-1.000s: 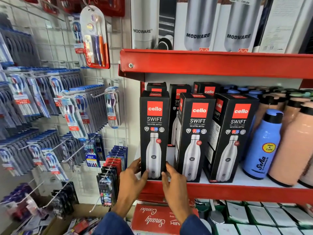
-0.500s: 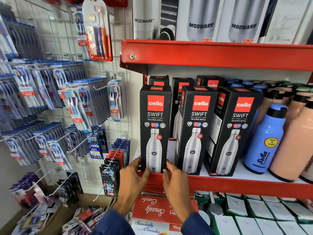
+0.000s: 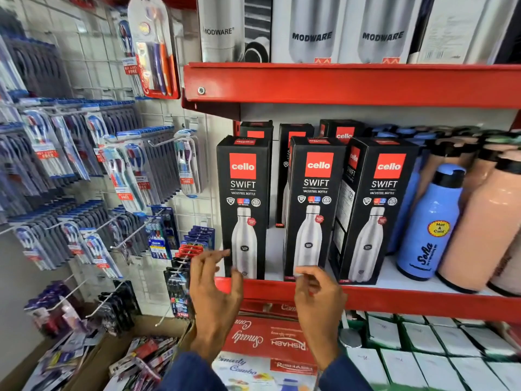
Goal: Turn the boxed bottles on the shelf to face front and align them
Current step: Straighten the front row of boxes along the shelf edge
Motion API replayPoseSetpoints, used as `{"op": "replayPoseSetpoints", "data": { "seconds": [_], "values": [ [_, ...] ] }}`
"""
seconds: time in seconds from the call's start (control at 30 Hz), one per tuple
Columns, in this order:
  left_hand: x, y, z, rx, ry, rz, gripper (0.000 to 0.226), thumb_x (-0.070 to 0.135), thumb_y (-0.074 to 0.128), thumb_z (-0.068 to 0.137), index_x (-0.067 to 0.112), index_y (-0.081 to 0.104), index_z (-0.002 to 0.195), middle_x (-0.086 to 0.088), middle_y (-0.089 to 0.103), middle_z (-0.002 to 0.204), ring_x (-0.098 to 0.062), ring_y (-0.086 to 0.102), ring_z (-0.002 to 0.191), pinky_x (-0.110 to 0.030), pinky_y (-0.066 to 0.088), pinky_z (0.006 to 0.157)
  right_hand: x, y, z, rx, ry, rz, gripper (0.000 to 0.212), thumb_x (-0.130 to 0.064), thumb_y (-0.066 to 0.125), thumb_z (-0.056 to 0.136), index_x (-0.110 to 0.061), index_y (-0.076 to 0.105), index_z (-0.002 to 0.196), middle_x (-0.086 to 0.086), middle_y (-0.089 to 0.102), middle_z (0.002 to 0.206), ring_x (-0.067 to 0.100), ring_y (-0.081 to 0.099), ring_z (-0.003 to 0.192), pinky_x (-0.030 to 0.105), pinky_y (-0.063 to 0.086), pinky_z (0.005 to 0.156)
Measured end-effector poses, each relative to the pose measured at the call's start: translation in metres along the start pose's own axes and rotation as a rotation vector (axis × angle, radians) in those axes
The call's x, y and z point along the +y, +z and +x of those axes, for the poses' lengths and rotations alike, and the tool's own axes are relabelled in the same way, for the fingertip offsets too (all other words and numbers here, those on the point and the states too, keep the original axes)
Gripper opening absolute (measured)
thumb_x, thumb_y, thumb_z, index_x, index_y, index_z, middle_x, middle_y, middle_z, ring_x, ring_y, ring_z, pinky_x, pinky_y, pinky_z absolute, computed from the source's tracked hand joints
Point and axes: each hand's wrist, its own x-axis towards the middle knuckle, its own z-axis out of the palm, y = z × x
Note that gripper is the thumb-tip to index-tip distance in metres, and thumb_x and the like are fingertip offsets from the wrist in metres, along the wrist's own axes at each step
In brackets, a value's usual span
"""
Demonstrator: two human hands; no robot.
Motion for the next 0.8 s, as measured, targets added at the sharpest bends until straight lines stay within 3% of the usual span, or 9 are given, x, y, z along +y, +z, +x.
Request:
{"op": "replayPoseSetpoints", "data": {
  "seconds": [0.07,0.13,0.23,0.3,0.37,0.47,0.67,0.8],
  "values": [
    [0.021,0.010,-0.011,-0.033,0.016,-0.047,0.018,0.012,0.065,0.081,0.016,0.069,0.098,0.001,0.067,0.093,-0.005,0.063,0.089,-0.027,0.053,0.080,0.007,-0.010,0.005,0.079,0.032,0.013,0.026,0.002,0.068,0.080,-0.023,0.068,0.088,-0.001,0.069,0.090,0.001,0.066,0.079,0.005,0.050,0.066],
    [0.036,0.023,-0.021,-0.176,-0.025,-0.084,0.020,0.014,0.068,0.083,0.018,0.070,0.102,0.005,0.073,0.093,-0.001,0.067,0.087,-0.026,0.055,0.079,0.016,-0.017,0.010,0.108,0.056,-0.010,0.027,0.002,0.067,0.079,-0.021,0.065,0.092,0.003,0.065,0.097,0.004,0.063,0.081,0.006,0.049,0.069],
    [0.044,0.046,-0.033,-0.382,-0.074,-0.043,0.045,0.019,0.070,0.084,0.015,0.062,0.127,-0.001,0.072,0.120,-0.007,0.067,0.105,-0.030,0.056,0.096,0.029,-0.022,0.014,0.051,0.081,-0.097,0.032,-0.004,0.068,0.079,-0.019,0.060,0.106,0.004,0.062,0.106,0.013,0.062,0.092,0.023,0.053,0.083],
    [0.047,0.057,-0.036,-0.443,-0.080,-0.012,0.060,0.023,0.070,0.083,0.010,0.052,0.139,-0.005,0.064,0.134,-0.010,0.059,0.119,-0.026,0.047,0.106,0.033,-0.024,0.017,-0.035,0.134,-0.155,0.041,-0.009,0.068,0.080,-0.014,0.056,0.119,0.006,0.062,0.116,0.019,0.062,0.103,0.035,0.053,0.092],
    [0.050,0.064,-0.036,-0.489,-0.109,0.035,0.073,0.023,0.071,0.084,0.004,0.040,0.147,-0.010,0.054,0.145,-0.016,0.051,0.132,-0.020,0.034,0.110,0.036,-0.026,0.021,-0.108,0.150,-0.204,0.050,-0.011,0.067,0.082,-0.009,0.051,0.129,0.010,0.060,0.125,0.025,0.060,0.112,0.038,0.049,0.098],
    [0.052,0.072,-0.032,-0.530,-0.173,0.082,0.081,0.024,0.069,0.086,0.001,0.029,0.151,-0.013,0.044,0.154,-0.025,0.044,0.141,-0.022,0.031,0.112,0.037,-0.029,0.031,-0.192,0.148,-0.258,0.053,-0.009,0.063,0.083,-0.004,0.048,0.135,0.015,0.063,0.128,0.028,0.061,0.115,0.037,0.049,0.099],
    [0.055,0.077,-0.024,-0.550,-0.192,0.032,0.057,0.011,0.064,0.086,0.010,0.046,0.140,-0.003,0.068,0.127,-0.019,0.066,0.117,-0.019,0.045,0.095,0.033,-0.036,0.042,-0.301,0.158,-0.265,0.049,-0.001,0.055,0.085,-0.009,0.052,0.133,0.010,0.072,0.103,0.019,0.068,0.092,0.023,0.051,0.082],
    [0.060,0.072,-0.023,-0.555,-0.228,0.026,0.060,0.010,0.064,0.088,0.007,0.043,0.144,-0.004,0.069,0.121,-0.007,0.059,0.094,-0.017,0.045,0.086,0.034,-0.036,0.039,-0.329,0.126,-0.262,0.048,-0.002,0.057,0.085,-0.012,0.055,0.132,0.005,0.072,0.095,0.012,0.065,0.082,0.021,0.053,0.080]
  ]
}}
